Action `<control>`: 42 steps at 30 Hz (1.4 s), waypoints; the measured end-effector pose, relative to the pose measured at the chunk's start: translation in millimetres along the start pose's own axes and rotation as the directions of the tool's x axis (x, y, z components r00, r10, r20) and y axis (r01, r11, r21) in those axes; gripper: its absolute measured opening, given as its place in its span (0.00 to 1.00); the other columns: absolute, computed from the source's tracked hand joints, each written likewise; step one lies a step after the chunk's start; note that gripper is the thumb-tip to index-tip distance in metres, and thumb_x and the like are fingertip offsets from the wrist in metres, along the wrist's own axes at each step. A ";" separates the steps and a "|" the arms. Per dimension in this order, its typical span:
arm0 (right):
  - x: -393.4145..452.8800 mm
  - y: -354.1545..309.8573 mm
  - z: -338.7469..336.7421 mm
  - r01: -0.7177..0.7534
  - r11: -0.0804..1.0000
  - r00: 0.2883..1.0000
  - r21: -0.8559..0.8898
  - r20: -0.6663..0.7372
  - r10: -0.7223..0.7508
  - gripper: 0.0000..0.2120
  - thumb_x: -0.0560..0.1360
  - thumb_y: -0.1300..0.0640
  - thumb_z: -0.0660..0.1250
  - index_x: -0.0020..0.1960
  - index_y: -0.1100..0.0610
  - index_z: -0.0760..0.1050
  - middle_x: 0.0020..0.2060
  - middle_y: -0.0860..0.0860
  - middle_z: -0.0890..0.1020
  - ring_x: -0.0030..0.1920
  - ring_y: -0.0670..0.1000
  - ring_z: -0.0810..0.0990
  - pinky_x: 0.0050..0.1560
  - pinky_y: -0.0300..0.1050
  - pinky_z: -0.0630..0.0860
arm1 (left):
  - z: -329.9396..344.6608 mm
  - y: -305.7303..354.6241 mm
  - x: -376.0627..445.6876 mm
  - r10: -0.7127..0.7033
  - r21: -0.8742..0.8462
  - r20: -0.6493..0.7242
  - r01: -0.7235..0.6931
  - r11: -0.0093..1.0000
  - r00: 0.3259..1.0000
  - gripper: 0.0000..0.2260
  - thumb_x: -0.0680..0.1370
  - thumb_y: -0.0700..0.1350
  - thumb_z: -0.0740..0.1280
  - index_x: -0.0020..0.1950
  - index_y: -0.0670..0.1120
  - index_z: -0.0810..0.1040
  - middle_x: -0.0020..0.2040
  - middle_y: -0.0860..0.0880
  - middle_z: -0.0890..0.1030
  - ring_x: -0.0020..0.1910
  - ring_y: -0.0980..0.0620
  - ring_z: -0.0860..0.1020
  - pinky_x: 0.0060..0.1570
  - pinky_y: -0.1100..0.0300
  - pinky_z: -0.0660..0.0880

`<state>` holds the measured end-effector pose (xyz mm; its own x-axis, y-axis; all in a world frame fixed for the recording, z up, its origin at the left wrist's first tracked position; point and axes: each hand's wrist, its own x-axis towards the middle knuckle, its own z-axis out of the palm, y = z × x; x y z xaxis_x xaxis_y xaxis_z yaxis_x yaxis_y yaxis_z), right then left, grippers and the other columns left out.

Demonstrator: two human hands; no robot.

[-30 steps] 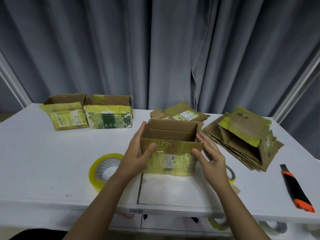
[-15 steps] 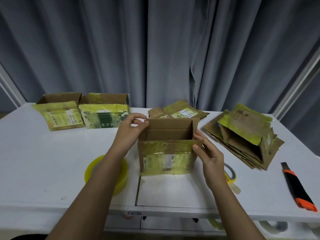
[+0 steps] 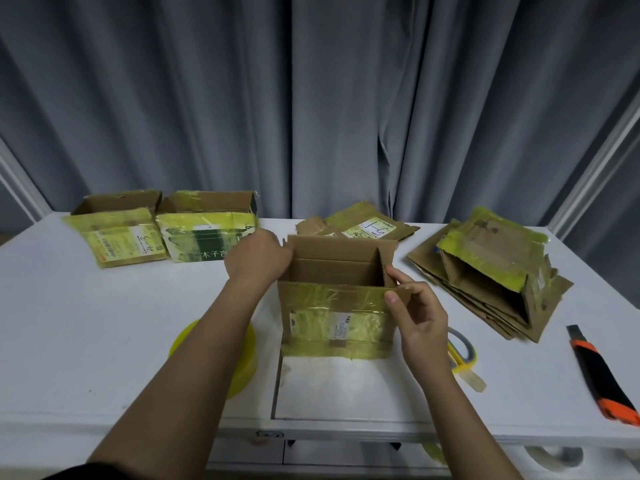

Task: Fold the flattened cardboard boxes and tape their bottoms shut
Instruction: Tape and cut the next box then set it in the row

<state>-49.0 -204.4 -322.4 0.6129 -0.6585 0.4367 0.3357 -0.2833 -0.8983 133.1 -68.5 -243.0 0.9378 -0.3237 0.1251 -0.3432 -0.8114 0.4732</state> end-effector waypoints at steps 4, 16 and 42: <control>-0.4 0.8 -1.5 -0.012 1.000 1.000 0.006 0.014 0.012 0.03 0.74 0.56 0.67 0.44 0.55 0.73 0.59 0.46 0.81 0.62 0.47 0.77 0.61 0.44 0.75 | 7.5 -6.3 -7.6 0.197 -0.427 -0.155 -0.246 0.870 0.968 0.09 0.74 0.42 0.69 0.37 0.48 0.72 0.35 0.51 0.74 0.34 0.56 0.71 0.35 0.61 0.67; -1.8 2.3 -1.9 -0.001 0.999 0.999 -0.044 0.048 0.003 0.06 0.74 0.55 0.65 0.45 0.58 0.73 0.58 0.43 0.81 0.62 0.47 0.77 0.60 0.44 0.74 | 1.0 -17.5 -3.2 0.337 -0.317 0.335 -0.231 0.920 0.880 0.34 0.75 0.42 0.60 0.77 0.57 0.50 0.72 0.48 0.62 0.71 0.47 0.62 0.61 0.58 0.65; -5.4 -6.8 7.8 -0.087 0.992 0.995 -0.089 -0.062 0.082 0.16 0.77 0.62 0.67 0.60 0.48 0.70 0.44 0.42 0.81 0.47 0.37 0.78 0.47 0.35 0.74 | 44.2 -48.2 -60.4 0.319 -0.540 -0.152 -0.349 0.766 0.935 0.14 0.75 0.62 0.61 0.59 0.63 0.67 0.53 0.58 0.76 0.56 0.61 0.72 0.57 0.54 0.71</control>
<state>-48.9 -193.5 -318.2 0.5930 -0.7213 0.3578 0.2162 -0.2854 -0.9337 90.8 -31.3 -312.0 0.7757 -0.4877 0.4005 -0.5621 -0.2453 0.7899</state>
